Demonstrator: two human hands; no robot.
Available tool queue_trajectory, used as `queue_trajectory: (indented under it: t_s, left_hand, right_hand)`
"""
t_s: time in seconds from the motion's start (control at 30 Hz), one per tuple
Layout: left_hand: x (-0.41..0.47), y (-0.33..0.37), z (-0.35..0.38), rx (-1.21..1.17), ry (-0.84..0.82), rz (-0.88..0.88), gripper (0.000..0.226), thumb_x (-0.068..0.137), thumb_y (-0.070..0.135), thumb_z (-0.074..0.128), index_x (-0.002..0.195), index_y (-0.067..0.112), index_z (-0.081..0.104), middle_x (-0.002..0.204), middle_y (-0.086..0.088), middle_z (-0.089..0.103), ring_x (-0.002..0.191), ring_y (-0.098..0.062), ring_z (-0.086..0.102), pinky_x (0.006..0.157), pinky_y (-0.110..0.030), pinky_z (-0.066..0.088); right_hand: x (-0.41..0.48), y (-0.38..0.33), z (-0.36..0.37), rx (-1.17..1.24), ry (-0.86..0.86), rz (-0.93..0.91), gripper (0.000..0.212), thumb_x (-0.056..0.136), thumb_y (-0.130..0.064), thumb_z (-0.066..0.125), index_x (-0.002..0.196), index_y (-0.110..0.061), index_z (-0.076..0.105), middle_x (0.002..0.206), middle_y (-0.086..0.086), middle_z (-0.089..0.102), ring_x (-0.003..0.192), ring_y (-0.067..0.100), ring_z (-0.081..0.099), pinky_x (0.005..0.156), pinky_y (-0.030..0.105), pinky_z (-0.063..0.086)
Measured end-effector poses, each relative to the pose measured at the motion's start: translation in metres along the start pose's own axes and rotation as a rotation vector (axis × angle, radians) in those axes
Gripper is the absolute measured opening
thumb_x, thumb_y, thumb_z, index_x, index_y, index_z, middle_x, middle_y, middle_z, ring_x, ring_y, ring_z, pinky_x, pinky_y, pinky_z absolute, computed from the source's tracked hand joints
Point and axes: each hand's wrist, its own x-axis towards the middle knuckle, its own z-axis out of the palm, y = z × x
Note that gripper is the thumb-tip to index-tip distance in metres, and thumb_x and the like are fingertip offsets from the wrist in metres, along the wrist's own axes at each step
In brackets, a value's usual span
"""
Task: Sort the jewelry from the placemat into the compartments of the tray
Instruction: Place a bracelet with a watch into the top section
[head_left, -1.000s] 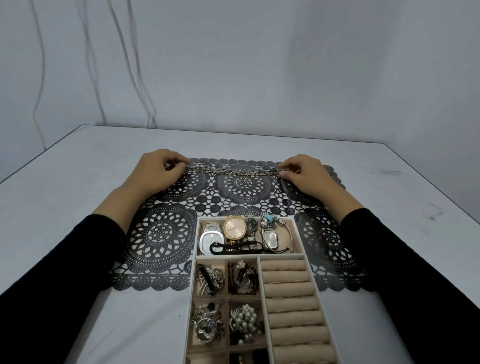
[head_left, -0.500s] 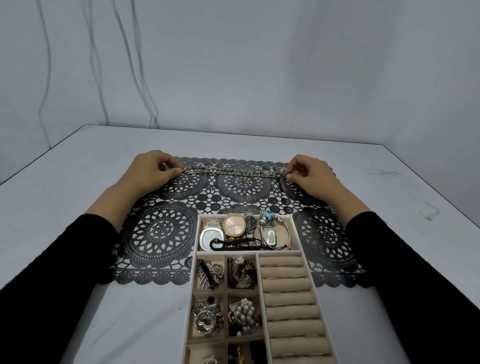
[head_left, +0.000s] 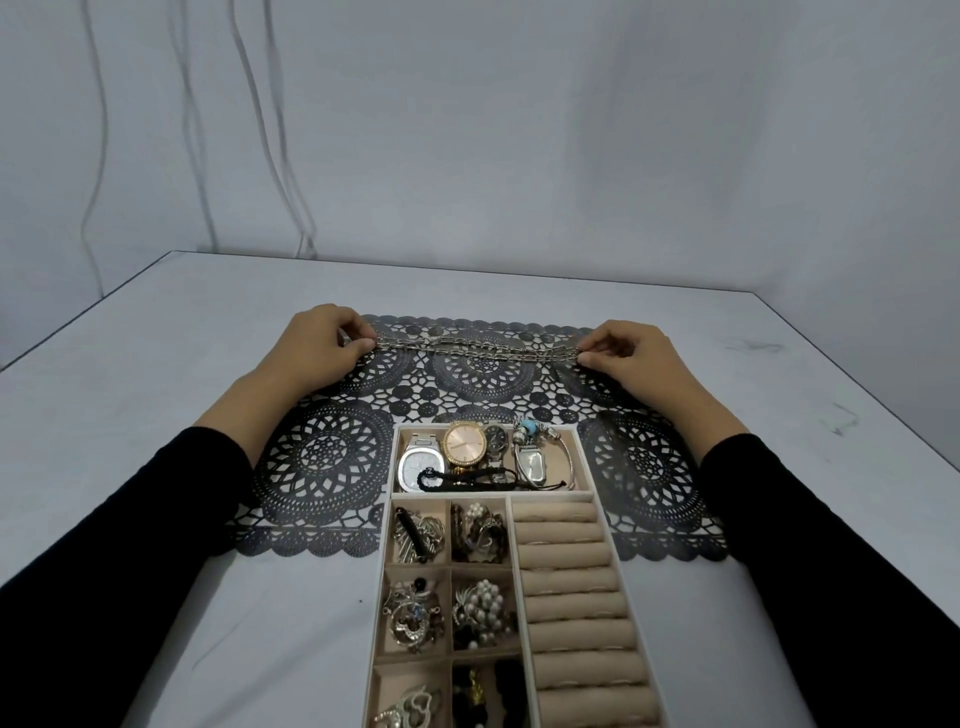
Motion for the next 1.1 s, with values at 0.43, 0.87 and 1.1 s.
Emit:
queue_trajectory:
  t_s: [0.43,0.87,1.1]
  left_hand:
    - [-0.03,0.017,-0.016,-0.373,0.124,-0.006,0.005,0.09,0.022,0.068,0.094,0.02,0.07,0.086,0.006,0.07,0.08,-0.01,0.064,0.076,-0.023,0.05]
    - [-0.083,0.044,-0.054,-0.631,0.165,0.072,0.006,0.091,0.011,0.066,0.096,0.01,0.068,0.094,-0.013,0.063,0.081,-0.01,0.061,0.053,-0.01,0.051]
    - [-0.11,0.05,-0.067,-0.694,0.162,0.117,0.009,0.09,0.007,0.067,0.09,0.017,0.069,0.086,-0.004,0.063,0.072,0.0,0.062,0.059,-0.008,0.049]
  right_hand:
    - [-0.026,-0.015,-0.017,0.456,0.121,0.133,0.01,0.078,-0.005,0.075,0.084,-0.012,0.072,0.087,0.007,0.07,0.081,0.014,0.063,0.083,0.03,0.052]
    - [-0.073,-0.05,-0.037,0.616,0.147,-0.019,0.011,0.078,-0.001,0.073,0.085,-0.009,0.07,0.083,0.005,0.069,0.08,0.012,0.064,0.079,0.023,0.05]
    - [-0.104,-0.057,-0.048,0.586,0.132,-0.075,0.011,0.079,-0.003,0.073,0.086,-0.011,0.071,0.086,0.004,0.071,0.087,0.016,0.064,0.087,0.03,0.051]
